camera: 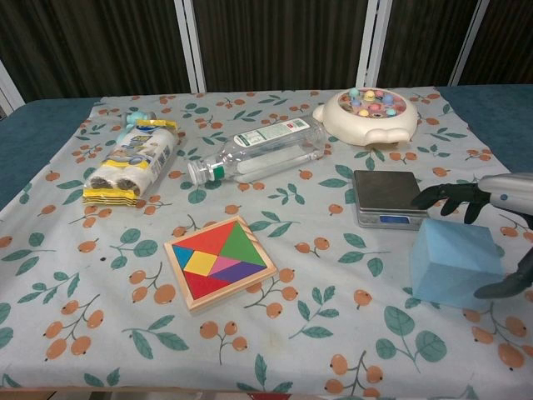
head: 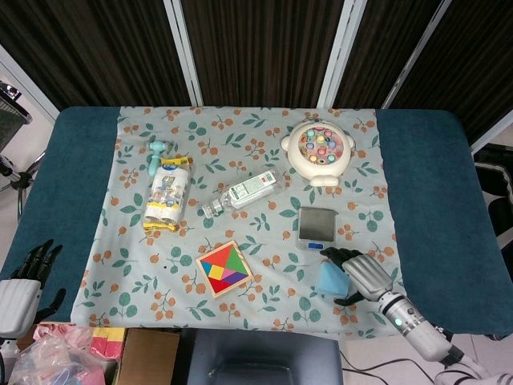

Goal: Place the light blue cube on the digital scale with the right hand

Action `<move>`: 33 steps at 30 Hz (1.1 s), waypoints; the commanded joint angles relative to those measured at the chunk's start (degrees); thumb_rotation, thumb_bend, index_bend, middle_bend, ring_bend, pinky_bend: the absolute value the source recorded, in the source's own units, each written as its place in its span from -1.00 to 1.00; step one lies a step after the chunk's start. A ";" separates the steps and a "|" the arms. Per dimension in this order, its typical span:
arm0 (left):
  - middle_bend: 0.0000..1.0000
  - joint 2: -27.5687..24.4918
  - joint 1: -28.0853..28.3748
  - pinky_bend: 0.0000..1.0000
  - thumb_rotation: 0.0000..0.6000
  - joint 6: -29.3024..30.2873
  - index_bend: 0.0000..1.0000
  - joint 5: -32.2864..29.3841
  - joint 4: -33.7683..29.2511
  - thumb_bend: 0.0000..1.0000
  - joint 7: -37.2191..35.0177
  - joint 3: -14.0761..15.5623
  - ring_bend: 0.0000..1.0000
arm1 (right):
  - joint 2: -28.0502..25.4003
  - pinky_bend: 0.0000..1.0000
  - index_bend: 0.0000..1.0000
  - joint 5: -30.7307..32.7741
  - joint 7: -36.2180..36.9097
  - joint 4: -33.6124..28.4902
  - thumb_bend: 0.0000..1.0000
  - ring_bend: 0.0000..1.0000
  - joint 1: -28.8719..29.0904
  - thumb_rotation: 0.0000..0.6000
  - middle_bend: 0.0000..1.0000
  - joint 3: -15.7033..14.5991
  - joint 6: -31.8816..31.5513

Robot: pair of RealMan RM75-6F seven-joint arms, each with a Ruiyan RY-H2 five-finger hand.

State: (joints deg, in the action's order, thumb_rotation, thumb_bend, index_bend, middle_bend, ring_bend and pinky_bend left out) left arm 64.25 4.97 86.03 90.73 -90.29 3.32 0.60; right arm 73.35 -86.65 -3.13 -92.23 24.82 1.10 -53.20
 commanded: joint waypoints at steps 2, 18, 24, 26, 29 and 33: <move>-1.00 -0.05 0.04 -0.24 1.00 -0.19 -0.89 -0.10 0.03 -0.25 -0.15 0.00 -0.84 | 1.93 0.12 -0.17 0.43 0.36 1.70 -0.64 -0.14 0.62 1.00 -0.22 0.55 -0.80; -1.00 -0.01 0.28 -0.24 1.00 -1.02 -0.88 -0.08 -0.42 -0.25 0.66 0.23 -0.84 | 4.22 0.57 0.38 4.39 -0.53 4.61 -0.51 0.38 -0.36 1.00 0.26 5.86 -10.10; -1.00 0.00 0.42 -0.24 1.00 -1.44 -0.87 -0.15 -0.59 -0.25 1.05 0.31 -0.84 | 6.00 0.56 0.40 8.61 0.99 9.09 -0.51 0.35 2.71 1.00 0.25 9.64 -7.60; -1.00 0.02 0.50 -0.23 1.00 -1.60 -0.87 -0.22 -0.60 -0.25 1.13 0.29 -0.84 | 7.27 0.56 0.40 9.93 1.11 11.32 -0.51 0.34 3.88 1.00 0.25 10.79 -6.86; -1.00 0.02 0.52 -0.23 1.00 -1.70 -0.87 -0.36 -0.66 -0.25 1.28 0.26 -0.84 | 9.01 0.55 0.40 11.36 2.25 14.19 -0.51 0.33 5.49 1.00 0.25 12.03 -5.60; -1.00 0.07 0.53 -0.23 1.00 -1.74 -0.87 -0.50 -0.66 -0.25 1.25 0.21 -0.84 | 11.05 0.54 0.38 11.55 4.21 17.57 -0.51 0.31 7.28 1.00 0.25 12.75 -4.63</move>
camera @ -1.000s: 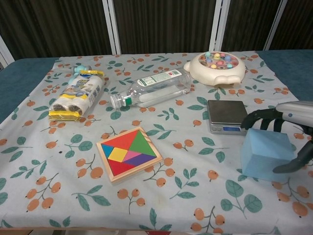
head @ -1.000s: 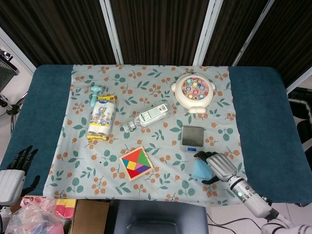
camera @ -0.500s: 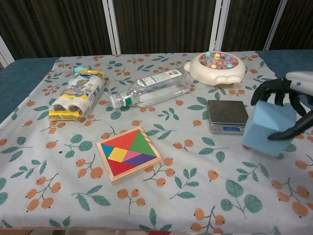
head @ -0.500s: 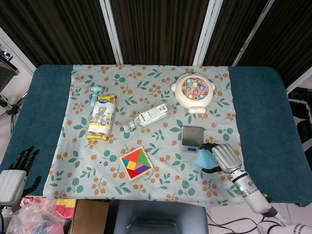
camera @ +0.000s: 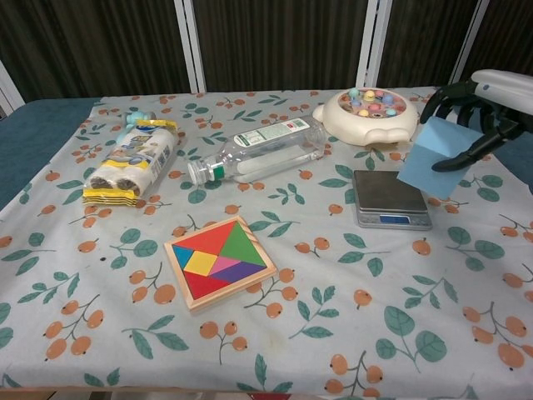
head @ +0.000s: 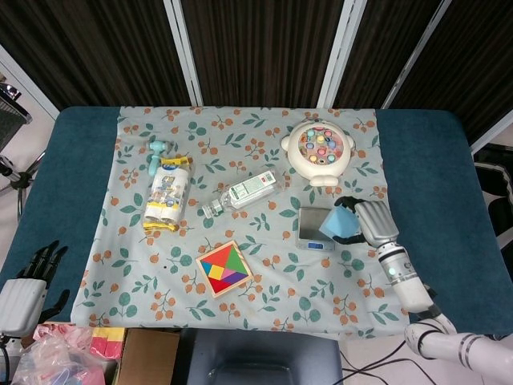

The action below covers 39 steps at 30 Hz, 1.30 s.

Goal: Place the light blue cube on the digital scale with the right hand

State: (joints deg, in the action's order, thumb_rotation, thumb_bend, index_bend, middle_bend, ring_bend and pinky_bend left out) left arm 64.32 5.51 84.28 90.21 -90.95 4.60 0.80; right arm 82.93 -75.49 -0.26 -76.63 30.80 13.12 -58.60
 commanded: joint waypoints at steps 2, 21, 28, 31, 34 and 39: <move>-1.00 0.01 0.01 -0.22 1.00 0.05 -0.87 0.06 0.05 -0.25 -0.07 0.00 -0.84 | 2.36 0.52 0.35 0.19 2.18 3.28 -0.51 0.27 1.95 1.00 0.25 0.81 0.88; -1.00 -0.01 0.23 -0.22 1.00 -0.33 -0.87 0.33 0.02 -0.25 -0.09 0.22 -0.84 | 1.30 -0.15 -0.38 0.95 4.20 2.72 -0.51 -0.48 3.05 1.00 -0.31 -1.10 3.04; -1.00 0.01 0.34 -0.22 1.00 -0.54 -0.87 0.46 0.00 -0.25 0.07 0.34 -0.84 | -0.14 -0.41 -0.71 -0.43 5.95 1.27 -0.51 -0.75 2.28 1.00 -0.62 -2.11 1.73; -1.00 0.01 0.28 -0.22 1.00 -0.43 -0.87 0.38 -0.03 -0.25 0.21 0.30 -0.84 | -1.68 -0.46 -0.77 -2.97 7.14 -0.58 -0.51 -0.79 0.82 1.00 -0.68 -3.07 -1.52; -1.00 0.24 0.13 -0.22 1.00 0.05 -0.87 0.25 0.13 -0.25 0.68 0.08 -0.84 | -4.57 -0.46 -0.78 -5.86 6.49 -4.39 -0.51 -0.80 -2.28 1.00 -0.68 -4.83 -6.89; -1.00 0.64 -0.06 -0.23 1.00 0.81 -0.86 0.34 0.44 -0.25 1.11 -0.18 -0.84 | -11.18 -0.46 -0.84 -8.81 -0.47 -13.34 -0.51 -0.83 -10.03 1.00 -0.68 -9.03 -17.02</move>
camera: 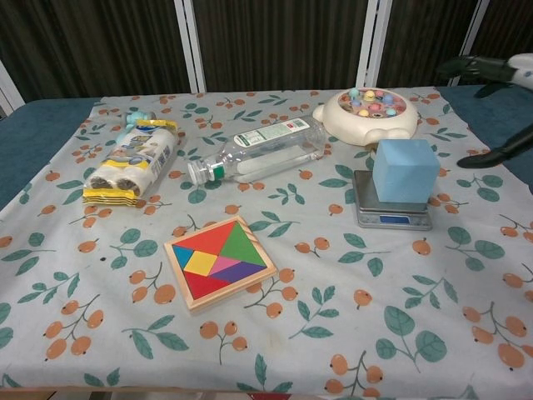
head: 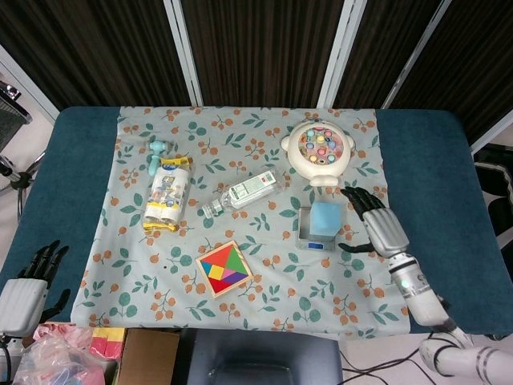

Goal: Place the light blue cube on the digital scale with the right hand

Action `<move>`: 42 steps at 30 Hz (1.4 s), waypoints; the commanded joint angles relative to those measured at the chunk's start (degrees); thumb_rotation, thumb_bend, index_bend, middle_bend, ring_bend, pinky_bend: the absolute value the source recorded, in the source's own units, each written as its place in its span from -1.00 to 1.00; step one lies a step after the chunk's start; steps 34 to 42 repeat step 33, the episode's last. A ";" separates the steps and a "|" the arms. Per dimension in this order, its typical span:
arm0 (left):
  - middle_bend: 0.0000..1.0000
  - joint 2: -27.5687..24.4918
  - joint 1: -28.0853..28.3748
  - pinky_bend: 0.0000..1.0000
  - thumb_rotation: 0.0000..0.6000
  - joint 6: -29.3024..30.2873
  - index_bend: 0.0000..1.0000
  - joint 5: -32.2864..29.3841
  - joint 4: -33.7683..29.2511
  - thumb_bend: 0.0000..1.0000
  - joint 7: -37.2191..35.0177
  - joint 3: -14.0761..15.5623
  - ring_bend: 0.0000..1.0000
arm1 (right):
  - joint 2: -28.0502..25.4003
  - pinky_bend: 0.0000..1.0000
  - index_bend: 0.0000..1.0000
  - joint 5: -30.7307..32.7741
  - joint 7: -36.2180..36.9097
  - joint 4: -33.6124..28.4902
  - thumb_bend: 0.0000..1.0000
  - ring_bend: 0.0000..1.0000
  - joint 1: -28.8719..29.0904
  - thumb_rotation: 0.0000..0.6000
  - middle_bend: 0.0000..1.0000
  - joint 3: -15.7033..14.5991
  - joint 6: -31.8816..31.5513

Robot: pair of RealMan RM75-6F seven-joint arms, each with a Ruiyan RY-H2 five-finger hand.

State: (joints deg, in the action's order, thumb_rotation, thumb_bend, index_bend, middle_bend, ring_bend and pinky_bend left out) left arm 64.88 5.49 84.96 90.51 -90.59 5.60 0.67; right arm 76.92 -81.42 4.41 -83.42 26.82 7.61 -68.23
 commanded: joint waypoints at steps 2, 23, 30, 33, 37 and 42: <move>-1.00 0.19 -0.07 -0.23 1.00 0.29 -0.86 0.07 0.14 -0.25 0.29 -0.13 -0.84 | -7.43 -0.47 -0.85 -3.36 -8.51 -9.26 -0.51 -0.84 -9.65 1.00 -0.68 -5.13 -11.71; -1.00 0.73 0.43 -0.24 1.00 -1.58 -0.86 -3.02 -0.50 -0.25 2.41 -1.14 -0.84 | -7.72 -0.59 -0.97 3.12 -15.30 -9.42 -0.51 -1.00 -19.57 1.00 -0.89 -4.15 -18.93; -1.00 0.84 0.40 -0.24 1.00 -1.23 -0.86 -2.28 -0.23 -0.25 2.17 -0.88 -0.84 | -7.21 -0.59 -0.97 2.49 -15.56 -9.15 -0.51 -1.00 -20.11 1.00 -0.89 -3.67 -19.23; -1.00 0.86 0.42 -0.24 1.00 -1.09 -0.86 -2.13 -0.28 -0.25 2.33 -0.89 -0.84 | -7.14 -0.59 -0.97 2.14 -15.57 -9.11 -0.51 -1.00 -20.27 1.00 -0.89 -3.59 -19.17; -1.00 0.86 0.42 -0.24 1.00 -1.09 -0.86 -2.13 -0.28 -0.25 2.33 -0.89 -0.84 | -7.14 -0.59 -0.97 2.14 -15.57 -9.11 -0.51 -1.00 -20.27 1.00 -0.89 -3.59 -19.17; -1.00 0.86 0.42 -0.24 1.00 -1.09 -0.86 -2.13 -0.28 -0.25 2.33 -0.89 -0.84 | -7.14 -0.59 -0.97 2.14 -15.57 -9.11 -0.51 -1.00 -20.27 1.00 -0.89 -3.59 -19.17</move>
